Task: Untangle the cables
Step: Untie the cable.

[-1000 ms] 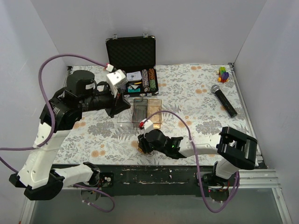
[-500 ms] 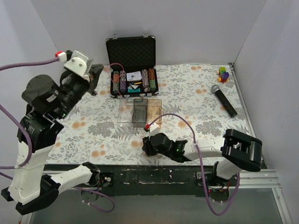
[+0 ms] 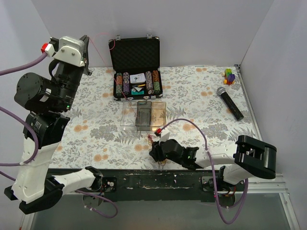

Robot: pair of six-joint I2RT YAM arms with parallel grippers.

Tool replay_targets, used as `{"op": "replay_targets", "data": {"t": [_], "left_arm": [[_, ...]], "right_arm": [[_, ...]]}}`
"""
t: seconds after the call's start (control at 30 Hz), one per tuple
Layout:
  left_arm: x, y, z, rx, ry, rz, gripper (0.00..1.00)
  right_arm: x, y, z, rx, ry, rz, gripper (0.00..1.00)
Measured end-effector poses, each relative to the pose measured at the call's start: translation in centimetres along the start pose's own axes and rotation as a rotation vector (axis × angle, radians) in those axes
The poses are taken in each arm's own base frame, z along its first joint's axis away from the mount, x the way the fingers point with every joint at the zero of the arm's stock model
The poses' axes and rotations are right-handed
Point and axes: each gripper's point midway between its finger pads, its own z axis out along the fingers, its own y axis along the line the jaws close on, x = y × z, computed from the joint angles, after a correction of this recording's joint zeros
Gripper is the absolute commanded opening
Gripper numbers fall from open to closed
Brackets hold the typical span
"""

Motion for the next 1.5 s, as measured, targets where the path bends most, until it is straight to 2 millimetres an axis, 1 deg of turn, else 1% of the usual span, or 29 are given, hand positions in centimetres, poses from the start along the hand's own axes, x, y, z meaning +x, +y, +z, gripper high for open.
{"op": "replay_targets", "data": {"t": [0.13, 0.23, 0.33, 0.43, 0.5, 0.57, 0.6, 0.63, 0.7, 0.73, 0.77, 0.8, 0.83, 0.87, 0.97, 1.0, 1.03, 1.07, 1.13, 1.2, 1.33, 1.43, 1.5], "left_arm": [[-1.3, 0.6, 1.0, -0.026, -0.043, 0.031, 0.0], [-2.0, 0.8, 1.6, -0.039, -0.066, 0.046, 0.0], [-2.8, 1.3, 2.0, -0.061, -0.094, 0.071, 0.0], [-4.1, 2.2, 2.6, -0.1, -0.131, 0.107, 0.0], [-5.4, 3.2, 3.0, -0.148, -0.17, 0.13, 0.0], [-6.7, 4.3, 3.2, -0.203, -0.21, 0.151, 0.0], [-7.7, 5.1, 3.1, -0.241, -0.241, 0.16, 0.0], [-8.8, 6.0, 2.8, -0.282, -0.276, 0.166, 0.0], [-11.2, 7.9, 1.7, -0.355, -0.343, 0.162, 0.0], [-12.0, 8.5, 1.2, -0.373, -0.364, 0.154, 0.01], [-13.0, 9.2, 0.3, -0.382, -0.389, 0.138, 0.03], [-13.6, 9.4, -0.5, -0.376, -0.404, 0.124, 0.05], [-13.8, 9.5, -1.3, -0.358, -0.41, 0.112, 0.05], [-13.7, 9.2, -1.7, -0.328, -0.408, 0.096, 0.06], [-12.6, 7.0, -3.1, -0.183, -0.378, 0.024, 0.07], [-12.1, 6.1, -3.4, -0.131, -0.367, -0.002, 0.06], [-11.3, 4.8, -3.7, -0.068, -0.351, -0.026, 0.06], [-10.3, 3.4, -3.9, -0.004, -0.331, -0.048, 0.06], [-7.5, -0.1, -4.0, 0.137, -0.267, -0.091, 0.05], [-4.7, -3.2, -3.7, 0.249, -0.195, -0.13, 0.05], [1.7, -9.3, -3.4, 0.445, -0.009, -0.218, 0.03], [4.9, -12.1, -3.3, 0.53, 0.094, -0.263, 0.02], [5.9, -13.3, -3.3, 0.566, 0.133, -0.288, 0.02]], "right_arm": [[-0.1, -0.2, -0.4, -0.001, -0.02, 0.022, 0.35], [-0.4, -0.2, -0.7, -0.002, -0.037, 0.033, 0.22], [-0.4, -0.4, -0.8, 0.002, -0.044, 0.042, 0.01], [-0.3, -0.7, -1.1, 0.007, -0.052, 0.057, 0.01], [0.3, -1.3, -1.3, 0.023, -0.046, 0.06, 0.01], [1.5, -2.3, -1.5, 0.048, -0.02, 0.063, 0.01], [2.7, -3.1, -1.8, 0.071, 0.014, 0.056, 0.01], [3.2, -3.5, -1.9, 0.082, 0.012, 0.069, 0.01], [3.2, -3.8, -2.1, 0.093, 0.008, 0.086, 0.01], [3.2, -3.8, -2.1, 0.096, 0.005, 0.095, 0.01], [3.2, -3.8, -2.2, 0.097, 0.005, 0.101, 0.01], [3.2, -3.9, -2.2, 0.1, 0.006, 0.103, 0.01], [3.2, -3.9, -2.2, 0.104, 0.009, 0.103, 0.04], [3.1, -3.9, -2.3, 0.107, 0.011, 0.101, 0.11], [3.1, -4.2, -2.8, 0.13, 0.04, 0.072, 0.32], [3.2, -4.4, -3.1, 0.137, 0.053, 0.054, 0.37], [3.3, -4.6, -3.5, 0.142, 0.063, 0.041, 0.43], [3.3, -4.7, -3.8, 0.146, 0.068, 0.029, 0.46], [2.8, -4.8, -4.8, 0.141, 0.066, 0.002, 0.53], [1.6, -4.5, -5.7, 0.121, 0.043, -0.013, 0.56], [-1.3, -3.1, -7.2, 0.062, -0.029, -0.019, 0.56], [-3.0, -2.3, -8.2, 0.021, -0.078, -0.015, 0.54], [-4.1, -1.6, -8.7, -0.005, -0.107, -0.015, 0.52]]}}
